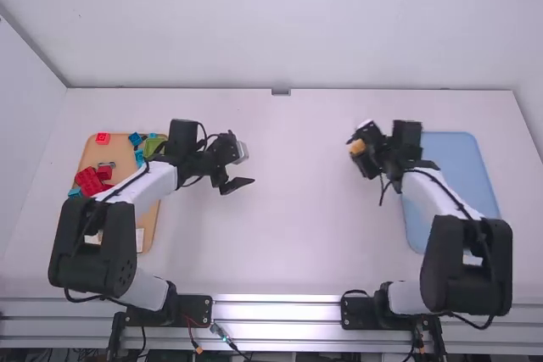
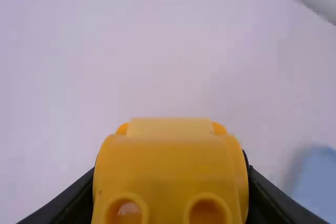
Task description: Assemble lego blocks to make yellow taxi
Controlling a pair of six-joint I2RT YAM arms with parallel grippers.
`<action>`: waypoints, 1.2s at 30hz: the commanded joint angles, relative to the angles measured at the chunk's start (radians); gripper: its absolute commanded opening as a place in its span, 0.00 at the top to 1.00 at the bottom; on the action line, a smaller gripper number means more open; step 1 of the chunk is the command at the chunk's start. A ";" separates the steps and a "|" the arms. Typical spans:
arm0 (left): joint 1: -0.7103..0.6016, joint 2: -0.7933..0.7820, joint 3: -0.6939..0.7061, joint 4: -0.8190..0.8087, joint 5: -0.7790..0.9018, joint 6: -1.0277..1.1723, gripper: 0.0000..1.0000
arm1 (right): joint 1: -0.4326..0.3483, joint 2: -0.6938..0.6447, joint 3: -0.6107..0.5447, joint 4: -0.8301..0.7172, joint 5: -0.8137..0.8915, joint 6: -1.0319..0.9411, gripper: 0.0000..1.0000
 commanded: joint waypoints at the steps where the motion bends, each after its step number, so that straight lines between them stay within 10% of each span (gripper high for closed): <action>1: 0.001 -0.007 -0.015 0.011 -0.032 0.004 0.01 | -0.151 -0.030 0.007 -0.008 0.035 0.036 0.48; 7: 0.003 -0.007 -0.015 0.049 -0.035 0.004 0.01 | -0.403 0.032 0.005 0.000 0.008 0.093 0.47; 14: 0.000 -0.006 -0.015 0.066 -0.032 0.004 0.01 | -0.528 0.177 -0.027 0.117 -0.084 0.093 0.47; 23: 0.000 -0.006 -0.015 0.074 -0.026 -0.027 0.01 | -0.546 0.286 -0.026 0.153 -0.102 0.096 0.42; 31: -0.004 -0.006 -0.015 0.070 -0.029 -0.052 0.01 | -0.515 0.286 0.006 0.113 -0.076 0.110 0.05; 36: -0.004 -0.007 -0.015 0.083 -0.039 -0.100 0.01 | -0.480 0.282 0.071 0.031 -0.063 0.111 0.01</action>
